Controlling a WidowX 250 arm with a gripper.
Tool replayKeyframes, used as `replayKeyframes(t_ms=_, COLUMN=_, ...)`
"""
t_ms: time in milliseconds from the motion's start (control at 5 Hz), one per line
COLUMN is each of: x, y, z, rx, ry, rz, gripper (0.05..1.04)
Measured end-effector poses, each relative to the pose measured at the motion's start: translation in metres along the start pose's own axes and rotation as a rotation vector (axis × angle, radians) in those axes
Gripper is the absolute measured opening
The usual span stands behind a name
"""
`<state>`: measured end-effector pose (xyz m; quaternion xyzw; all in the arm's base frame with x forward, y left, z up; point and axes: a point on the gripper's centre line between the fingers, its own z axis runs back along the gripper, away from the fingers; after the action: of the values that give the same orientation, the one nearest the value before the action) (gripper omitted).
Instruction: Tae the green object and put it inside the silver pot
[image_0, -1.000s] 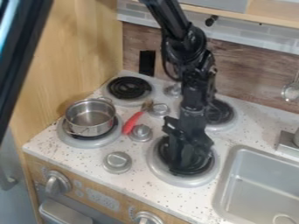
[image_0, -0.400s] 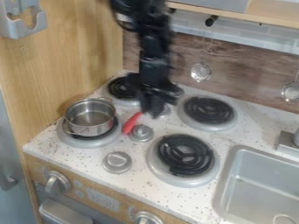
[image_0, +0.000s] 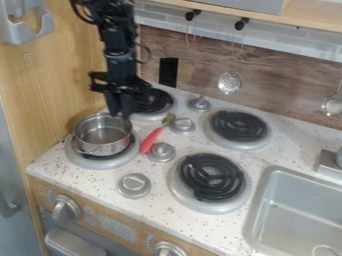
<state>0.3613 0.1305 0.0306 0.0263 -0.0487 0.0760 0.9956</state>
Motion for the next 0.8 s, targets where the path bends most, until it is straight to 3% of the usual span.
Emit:
replayKeyframes(t_ms=200, x=0.002, y=0.021, z=-0.011, rx=0.002, ry=0.031, rz=0.072, gripper=0.047)
replayKeyframes(t_ms=400, x=0.005, y=0.025, z=-0.021, rx=0.001, ry=0.052, rz=0.080, gripper=0.067)
replayKeyframes(t_ms=600, x=0.006, y=0.021, z=-0.021, rx=-0.015, ry=0.050, rz=0.057, gripper=0.211)
replayKeyframes(t_ms=800, x=0.006, y=0.007, z=-0.007, rx=-0.037, ry=0.016, rz=-0.002, gripper=0.451)
